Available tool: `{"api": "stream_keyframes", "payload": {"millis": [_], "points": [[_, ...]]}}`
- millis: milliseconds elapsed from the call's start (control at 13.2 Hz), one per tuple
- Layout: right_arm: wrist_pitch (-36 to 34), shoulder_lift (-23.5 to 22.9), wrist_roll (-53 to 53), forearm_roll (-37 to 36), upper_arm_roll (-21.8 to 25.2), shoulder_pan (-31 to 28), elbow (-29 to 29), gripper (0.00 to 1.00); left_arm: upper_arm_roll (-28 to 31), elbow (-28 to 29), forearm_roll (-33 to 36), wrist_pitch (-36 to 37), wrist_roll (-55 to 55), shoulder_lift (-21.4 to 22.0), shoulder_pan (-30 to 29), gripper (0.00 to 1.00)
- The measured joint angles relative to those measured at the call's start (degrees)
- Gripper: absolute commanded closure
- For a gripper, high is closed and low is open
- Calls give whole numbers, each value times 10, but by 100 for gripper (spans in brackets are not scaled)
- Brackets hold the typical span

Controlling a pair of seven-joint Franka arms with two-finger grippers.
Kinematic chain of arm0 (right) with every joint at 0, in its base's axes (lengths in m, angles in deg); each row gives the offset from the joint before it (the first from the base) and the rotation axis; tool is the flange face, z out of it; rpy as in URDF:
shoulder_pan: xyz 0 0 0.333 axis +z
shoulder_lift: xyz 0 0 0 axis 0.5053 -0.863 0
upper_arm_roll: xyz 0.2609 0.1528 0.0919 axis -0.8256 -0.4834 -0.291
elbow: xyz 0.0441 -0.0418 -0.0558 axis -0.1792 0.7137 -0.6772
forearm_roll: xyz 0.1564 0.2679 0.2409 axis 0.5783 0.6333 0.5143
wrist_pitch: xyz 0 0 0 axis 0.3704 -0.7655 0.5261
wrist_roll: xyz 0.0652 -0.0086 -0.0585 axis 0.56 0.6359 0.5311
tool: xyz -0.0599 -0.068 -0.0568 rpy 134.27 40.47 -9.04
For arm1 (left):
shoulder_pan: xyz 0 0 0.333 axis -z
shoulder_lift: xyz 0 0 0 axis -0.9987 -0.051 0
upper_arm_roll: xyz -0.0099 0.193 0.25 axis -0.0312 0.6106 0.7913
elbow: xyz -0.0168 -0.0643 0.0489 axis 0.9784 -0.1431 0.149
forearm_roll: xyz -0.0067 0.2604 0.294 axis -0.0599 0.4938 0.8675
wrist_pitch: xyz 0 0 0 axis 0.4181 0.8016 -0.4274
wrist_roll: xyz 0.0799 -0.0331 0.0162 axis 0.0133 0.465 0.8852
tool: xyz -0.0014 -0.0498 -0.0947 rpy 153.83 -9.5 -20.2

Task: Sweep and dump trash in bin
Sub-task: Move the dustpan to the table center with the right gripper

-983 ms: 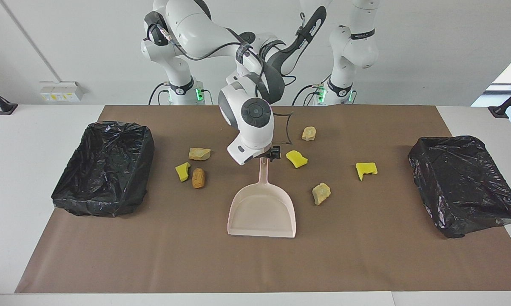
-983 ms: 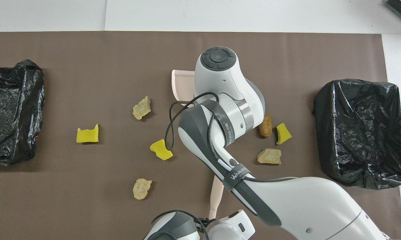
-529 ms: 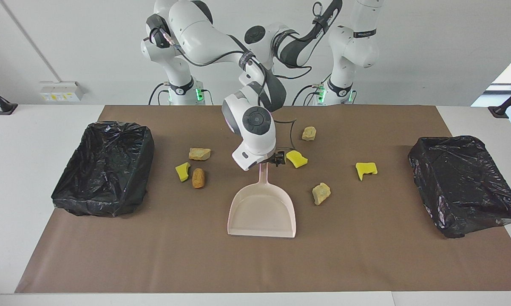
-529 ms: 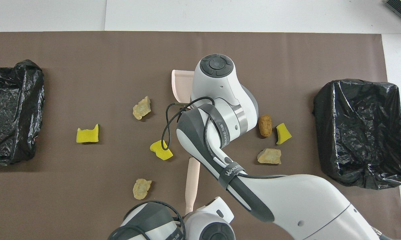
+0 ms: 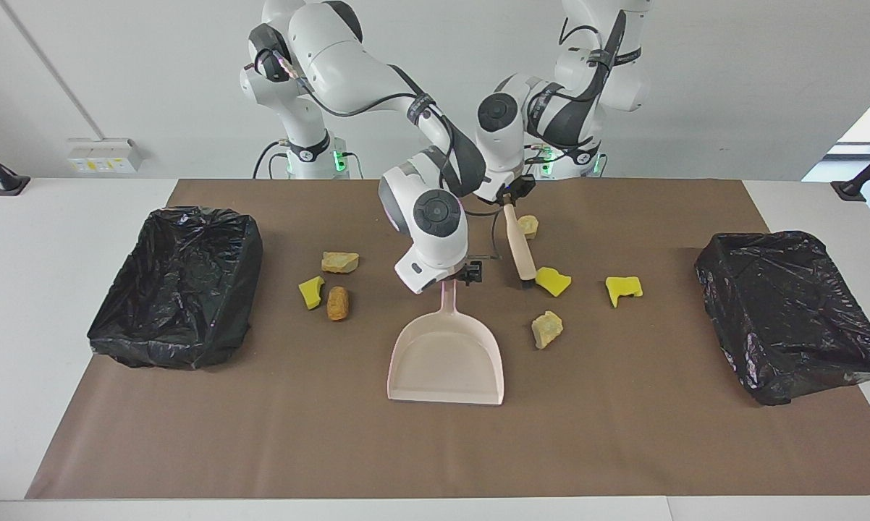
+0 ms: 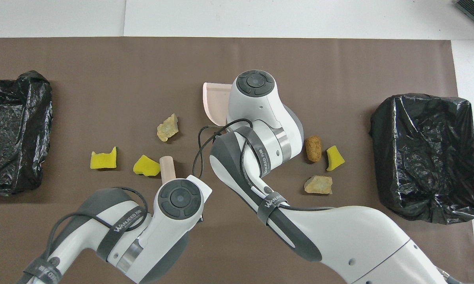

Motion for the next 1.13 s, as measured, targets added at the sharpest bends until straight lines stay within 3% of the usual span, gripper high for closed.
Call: {"api": "stream_keyframes", "payload": {"millis": [76, 227, 303, 681, 908, 1134], "points": [[9, 2, 0, 0, 0, 0, 9, 34, 0, -1, 4, 0, -3, 4, -26, 100], [22, 7, 0, 0, 0, 1, 25, 93, 1, -5, 6, 19, -26, 28, -57, 100], [24, 9, 0, 0, 0, 1, 29, 100, 1, -5, 6, 39, -44, 46, -59, 100], [24, 14, 11, 0, 0, 1, 32, 100, -17, 17, -6, 79, -86, 108, -7, 100], [22, 36, 87, 0, 1, -1, 33, 100, -20, 79, -39, 66, -114, 143, 61, 100], [-6, 96, 201, -23, 4, -24, 61, 100, -21, 158, -48, 23, -120, 179, 112, 100]]}}
